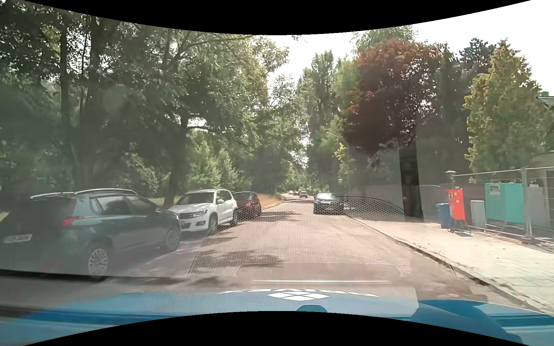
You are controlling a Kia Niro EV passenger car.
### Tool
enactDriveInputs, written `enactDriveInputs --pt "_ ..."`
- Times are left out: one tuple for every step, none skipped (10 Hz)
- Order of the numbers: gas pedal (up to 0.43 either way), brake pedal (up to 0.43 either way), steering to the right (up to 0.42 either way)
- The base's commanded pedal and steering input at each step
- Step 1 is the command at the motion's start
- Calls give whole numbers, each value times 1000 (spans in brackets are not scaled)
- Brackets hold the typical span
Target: Follow the waypoints while adhering to traffic rules and regulations
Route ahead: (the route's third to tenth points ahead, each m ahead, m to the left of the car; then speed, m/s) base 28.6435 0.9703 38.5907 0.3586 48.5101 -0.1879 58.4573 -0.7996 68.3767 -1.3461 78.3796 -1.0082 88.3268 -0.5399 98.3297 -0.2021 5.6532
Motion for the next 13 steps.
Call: enactDriveInputs --pt "150 0 -25" --pt "150 0 -21" --pt "150 0 -18" --pt "150 0 -12" --pt "150 0 -8" --pt "110 0 -3" --pt "67 0 4" --pt "59 0 8" --pt "59 0 8" --pt "59 0 7" --pt "67 0 6" --pt "79 0 6" --pt "87 0 6"
